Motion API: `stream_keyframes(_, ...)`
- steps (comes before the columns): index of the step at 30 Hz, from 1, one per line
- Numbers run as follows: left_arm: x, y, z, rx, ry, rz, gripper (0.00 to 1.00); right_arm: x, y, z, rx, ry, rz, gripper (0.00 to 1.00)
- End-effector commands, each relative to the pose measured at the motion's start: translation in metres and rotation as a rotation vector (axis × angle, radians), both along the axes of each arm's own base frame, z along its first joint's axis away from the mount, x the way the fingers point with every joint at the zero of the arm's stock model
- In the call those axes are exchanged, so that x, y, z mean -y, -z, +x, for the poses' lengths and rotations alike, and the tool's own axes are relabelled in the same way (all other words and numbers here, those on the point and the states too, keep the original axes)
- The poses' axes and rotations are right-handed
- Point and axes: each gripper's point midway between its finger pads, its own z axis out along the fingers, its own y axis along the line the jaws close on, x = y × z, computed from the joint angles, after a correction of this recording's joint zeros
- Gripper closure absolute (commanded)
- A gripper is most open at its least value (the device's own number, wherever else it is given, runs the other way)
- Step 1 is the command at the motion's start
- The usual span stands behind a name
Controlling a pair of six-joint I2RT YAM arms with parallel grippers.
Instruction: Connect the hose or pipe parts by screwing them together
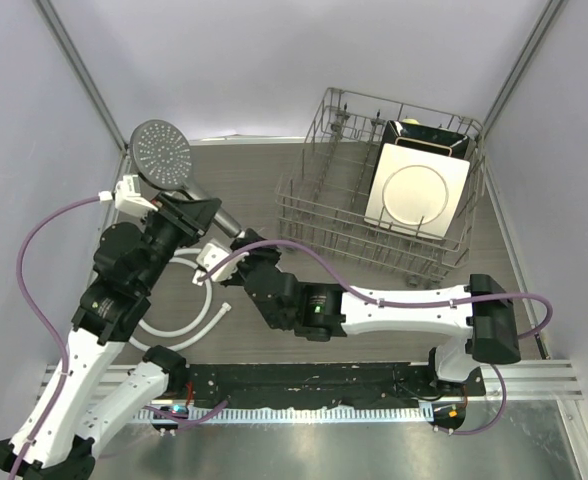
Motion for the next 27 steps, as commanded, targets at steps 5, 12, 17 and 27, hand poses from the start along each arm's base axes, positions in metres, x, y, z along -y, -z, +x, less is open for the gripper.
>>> stream_keyframes(5, -0.005, -0.042, -0.016, 0.131, 0.010, -0.063, 1.00, 0.005, -0.059, -0.005, 0.011, -0.037, 0.263, 0.99)
stream_keyframes(12, 0.004, -0.043, -0.027, 0.231, 0.088, -0.120, 1.00, 0.020, -0.076, 0.011, -0.255, -0.326, 0.597, 0.99)
stream_keyframes(17, 0.025, -0.050, -0.043, 0.338, 0.233, -0.186, 1.00, 0.025, -0.072, 0.013, -0.439, -0.553, 0.718, 0.99)
stream_keyframes(27, 0.047, -0.047, -0.064, 0.487, 0.413, -0.231, 1.00, 0.054, -0.099, 0.016, -0.748, -0.921, 1.106, 0.99)
